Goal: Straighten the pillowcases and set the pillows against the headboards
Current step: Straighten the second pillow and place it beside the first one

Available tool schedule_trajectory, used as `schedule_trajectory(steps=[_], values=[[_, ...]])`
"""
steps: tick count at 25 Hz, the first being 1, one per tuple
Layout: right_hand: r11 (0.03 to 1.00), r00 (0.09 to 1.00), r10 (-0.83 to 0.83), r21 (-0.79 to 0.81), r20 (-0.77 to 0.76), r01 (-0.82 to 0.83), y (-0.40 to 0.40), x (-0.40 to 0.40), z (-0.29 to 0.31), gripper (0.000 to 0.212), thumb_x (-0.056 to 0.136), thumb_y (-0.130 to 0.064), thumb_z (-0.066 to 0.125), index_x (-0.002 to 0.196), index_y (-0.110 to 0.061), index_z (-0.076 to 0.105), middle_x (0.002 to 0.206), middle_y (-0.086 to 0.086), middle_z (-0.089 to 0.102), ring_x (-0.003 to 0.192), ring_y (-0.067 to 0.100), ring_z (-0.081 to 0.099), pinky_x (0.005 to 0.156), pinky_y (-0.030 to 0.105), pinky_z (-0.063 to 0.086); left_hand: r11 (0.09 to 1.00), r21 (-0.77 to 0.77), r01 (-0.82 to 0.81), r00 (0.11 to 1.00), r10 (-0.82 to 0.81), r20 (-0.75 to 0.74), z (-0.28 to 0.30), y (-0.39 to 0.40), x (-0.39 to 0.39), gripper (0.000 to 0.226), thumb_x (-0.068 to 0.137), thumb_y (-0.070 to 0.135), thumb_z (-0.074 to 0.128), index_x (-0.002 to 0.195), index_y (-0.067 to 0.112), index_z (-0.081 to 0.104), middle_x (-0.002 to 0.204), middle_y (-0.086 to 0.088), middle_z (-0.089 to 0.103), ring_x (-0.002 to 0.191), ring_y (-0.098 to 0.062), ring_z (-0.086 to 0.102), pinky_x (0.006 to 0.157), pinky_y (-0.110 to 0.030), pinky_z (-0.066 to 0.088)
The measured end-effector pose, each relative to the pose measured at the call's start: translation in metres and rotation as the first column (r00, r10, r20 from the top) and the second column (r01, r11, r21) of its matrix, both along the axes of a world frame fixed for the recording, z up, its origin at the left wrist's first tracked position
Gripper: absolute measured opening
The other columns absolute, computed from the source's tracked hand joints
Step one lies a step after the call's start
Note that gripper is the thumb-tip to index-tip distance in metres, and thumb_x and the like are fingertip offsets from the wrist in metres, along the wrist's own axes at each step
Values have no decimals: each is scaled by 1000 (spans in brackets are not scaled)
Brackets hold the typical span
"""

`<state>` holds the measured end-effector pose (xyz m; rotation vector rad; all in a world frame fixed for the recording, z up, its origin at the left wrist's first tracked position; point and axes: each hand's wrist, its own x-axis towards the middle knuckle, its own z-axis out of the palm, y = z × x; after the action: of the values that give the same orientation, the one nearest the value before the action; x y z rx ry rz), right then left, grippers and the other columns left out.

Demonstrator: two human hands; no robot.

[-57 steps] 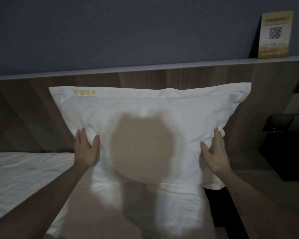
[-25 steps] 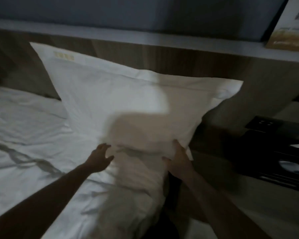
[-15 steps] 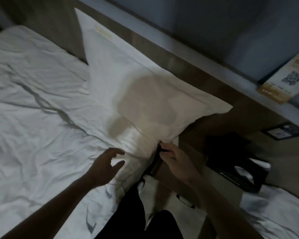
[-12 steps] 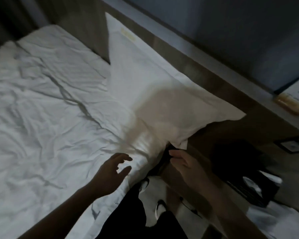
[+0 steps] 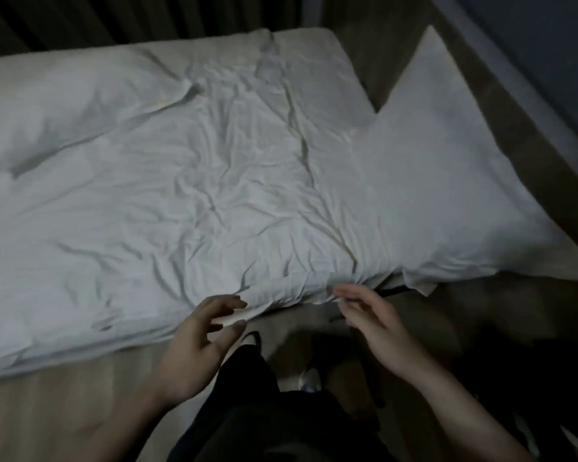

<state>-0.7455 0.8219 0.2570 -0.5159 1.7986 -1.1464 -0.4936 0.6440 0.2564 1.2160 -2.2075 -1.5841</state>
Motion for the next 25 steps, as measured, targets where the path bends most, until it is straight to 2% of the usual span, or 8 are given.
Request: schedule_trajectory(steps=[3, 6, 8, 11, 14, 19, 23, 25], values=[[986, 986, 161, -32, -43, -162, -25, 66, 11, 24, 101, -13, 66, 118, -27, 74, 118, -16, 75, 112, -2, 68, 102, 26, 50, 979, 33, -201, 979, 202, -35, 12, 16, 82, 24, 98, 18, 68, 108, 40, 72, 120, 26, 68, 113, 9, 62, 89, -8, 51], [938, 937, 344, -25, -56, -346, -55, 143, 20, 23, 101, -17, 67, 116, -33, 74, 118, -13, 76, 114, 3, 69, 101, 20, 48, 942, 44, -334, 940, 336, -61, 13, 26, 164, 33, 97, 17, 69, 108, 48, 69, 121, 25, 69, 114, 5, 64, 90, -11, 52], [904, 904, 426, -28, -38, -427, -78, 200, 22, 24, 102, -20, 66, 115, -37, 75, 118, -11, 77, 116, 5, 69, 105, 27, 49, 915, 50, -401, 913, 404, -58, 11, 30, 224, 34, 96, 16, 71, 108, 48, 70, 123, 24, 68, 117, 3, 63, 91, -13, 53], [866, 870, 493, -83, -22, -493, -117, 297, 24, 25, 102, -23, 65, 115, -42, 74, 123, -10, 75, 120, 9, 68, 111, 46, 50, 872, 35, -489, 871, 490, -29, 4, 22, 322, 35, 94, 15, 73, 109, 47, 71, 123, 24, 69, 117, 1, 64, 92, -19, 53], [839, 848, 531, -137, -10, -527, -147, 370, 27, 21, 97, -33, 65, 114, -42, 74, 124, -10, 75, 122, 11, 68, 110, 45, 50, 854, 0, -520, 854, 520, 7, 0, 1, 405, 30, 94, 20, 73, 114, 42, 71, 125, 22, 69, 116, -2, 65, 95, -24, 54], [819, 818, 574, -35, 28, -573, -180, 424, 18, 23, 103, -20, 64, 116, -35, 75, 118, -3, 77, 117, 11, 71, 112, 50, 50, 796, -43, -604, 796, 601, -72, 16, -52, 470, 20, 96, 17, 70, 109, 32, 73, 121, 22, 69, 117, 2, 64, 93, -15, 51], [799, 802, 596, 74, 36, -597, -220, 457, 0, 34, 103, -14, 63, 104, -45, 77, 108, 2, 79, 110, 21, 74, 104, 45, 54, 772, 23, -635, 770, 635, -59, 1, -76, 499, 18, 96, 21, 71, 110, 32, 73, 123, 21, 69, 118, -1, 64, 97, -25, 53], [780, 785, 619, 92, 36, -619, -249, 479, -6, 34, 102, -15, 64, 102, -46, 78, 107, -1, 80, 105, 16, 75, 102, 44, 55, 750, 44, -660, 750, 661, -26, -5, -85, 518, 19, 96, 24, 71, 112, 34, 72, 124, 22, 69, 118, -1, 64, 98, -28, 53]])
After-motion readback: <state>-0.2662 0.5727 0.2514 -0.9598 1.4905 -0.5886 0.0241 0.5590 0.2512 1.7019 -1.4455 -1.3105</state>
